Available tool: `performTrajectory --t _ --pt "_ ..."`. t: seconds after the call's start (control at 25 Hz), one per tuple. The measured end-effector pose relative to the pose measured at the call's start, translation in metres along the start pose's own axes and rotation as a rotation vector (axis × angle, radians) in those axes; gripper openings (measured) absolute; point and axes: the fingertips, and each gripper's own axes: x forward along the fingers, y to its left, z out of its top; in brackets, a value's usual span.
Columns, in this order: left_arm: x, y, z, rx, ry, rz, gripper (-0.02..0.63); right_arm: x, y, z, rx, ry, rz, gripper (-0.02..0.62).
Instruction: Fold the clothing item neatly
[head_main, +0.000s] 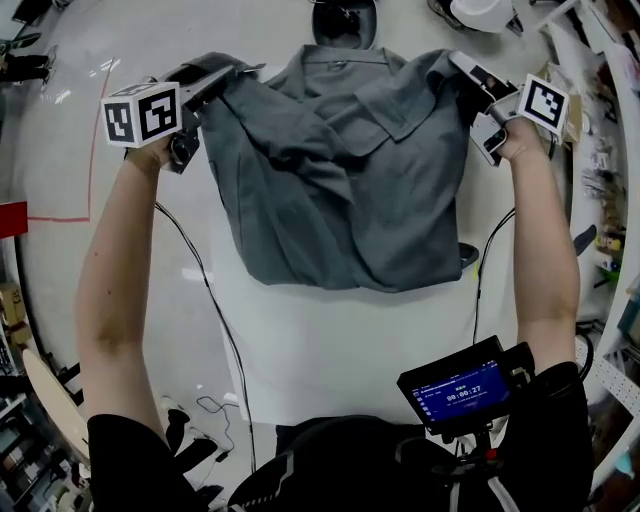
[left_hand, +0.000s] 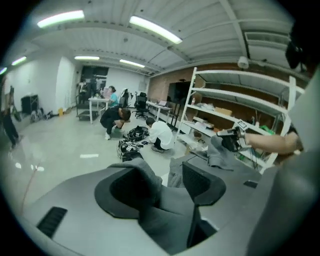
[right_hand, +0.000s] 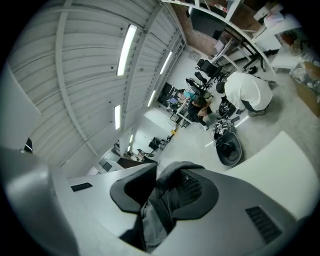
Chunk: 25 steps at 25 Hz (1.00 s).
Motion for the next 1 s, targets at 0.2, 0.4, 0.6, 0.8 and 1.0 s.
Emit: performTrajectory --t 0.2,0.4,0.6,0.8,1.0 --pt "-0.016 -0.015 0.006 0.118 0.009 -0.030 0.261 -0.023 0.005 0.036 -0.005 -0.036 -0.024 0.221" --pt "-0.031 0.009 -0.007 -0.020 0.089 -0.007 0.295 -0.040 -0.006 0.039 0.029 -0.010 -0.068 0.230" --pt "-0.057 0.057 -0.008 -0.048 0.069 0.161 0.293 -0.053 -0.024 0.052 0.029 -0.072 -0.148 0.230" --pt "-0.041 -0.044 0.011 0.021 -0.009 -0.153 0.293 -0.057 -0.022 0.054 0.093 -0.091 -0.136 0.242" --pt "0.005 -0.165 -0.030 0.115 0.085 -0.438 0.293 -0.090 -0.026 0.089 0.164 -0.209 -0.116 0.244"
